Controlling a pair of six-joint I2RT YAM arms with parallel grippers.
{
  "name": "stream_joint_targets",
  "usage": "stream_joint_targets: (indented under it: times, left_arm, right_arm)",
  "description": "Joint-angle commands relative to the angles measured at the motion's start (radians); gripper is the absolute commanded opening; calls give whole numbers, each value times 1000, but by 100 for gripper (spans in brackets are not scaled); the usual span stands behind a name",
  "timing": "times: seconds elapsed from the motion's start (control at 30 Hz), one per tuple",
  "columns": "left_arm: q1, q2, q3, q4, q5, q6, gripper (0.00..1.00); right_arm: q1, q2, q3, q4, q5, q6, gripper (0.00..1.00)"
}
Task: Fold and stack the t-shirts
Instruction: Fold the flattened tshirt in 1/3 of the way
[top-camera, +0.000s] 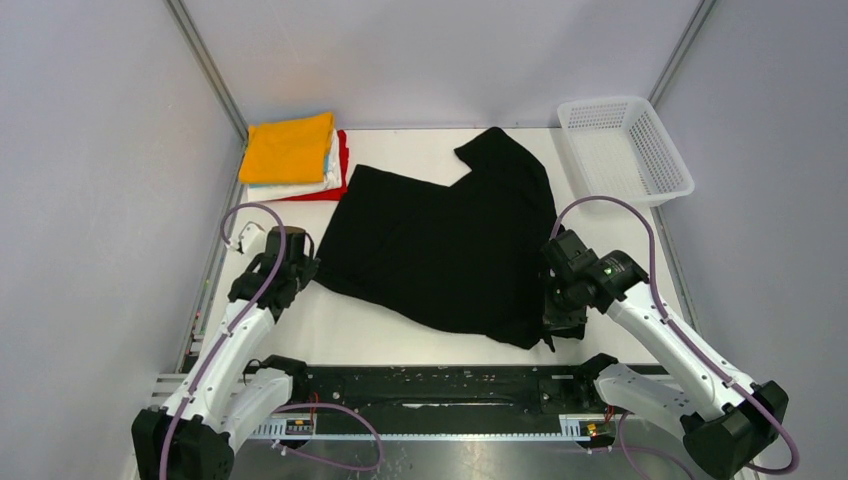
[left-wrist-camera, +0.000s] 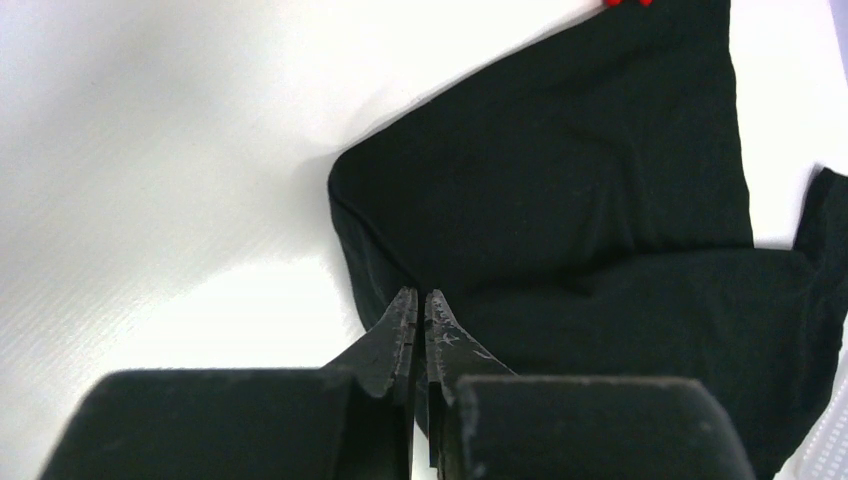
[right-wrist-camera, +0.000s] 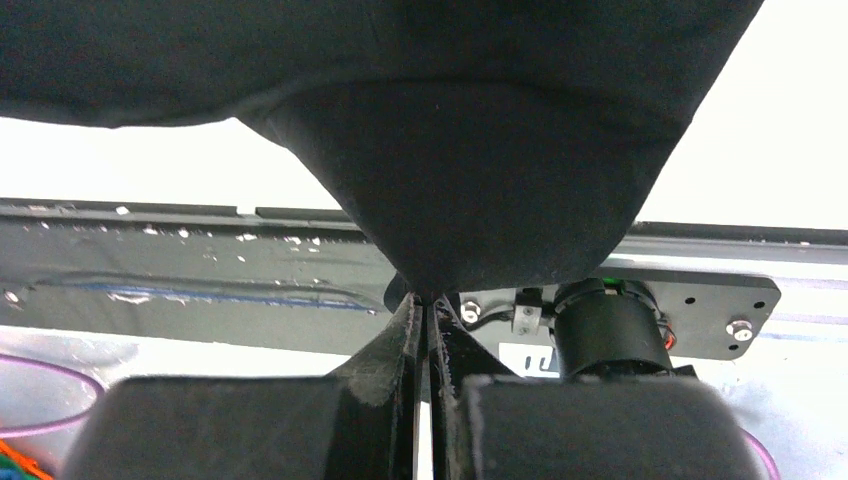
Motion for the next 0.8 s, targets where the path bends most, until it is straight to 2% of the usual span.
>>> stream_joint_targets:
  times: [0.0, 0.13, 0.23, 0.5, 0.67, 0.77]
  left_arm:
    - [24, -57, 40, -83, -103, 19, 0]
    - [42, -146, 14, -138, -175, 6, 0]
    - [55, -174, -1, -159, -180, 4, 0]
    - [55, -214, -24, -194, -151, 18, 0]
    - [56, -213, -48, -115, -77, 32, 0]
    - [56, -172, -28, -67, -67, 39, 0]
  right_arm:
    - [-8, -14, 31, -198, -67, -77, 0]
    - [-8, -64, 37, -342, -8, -67, 0]
    - [-8, -89, 7, -375, 26, -58, 0]
    - [-8, -129, -61, -327, -41, -81, 0]
    - [-8, -115, -46, -242, -65, -98, 0]
    - [-8, -77, -2, -222, -18, -104, 0]
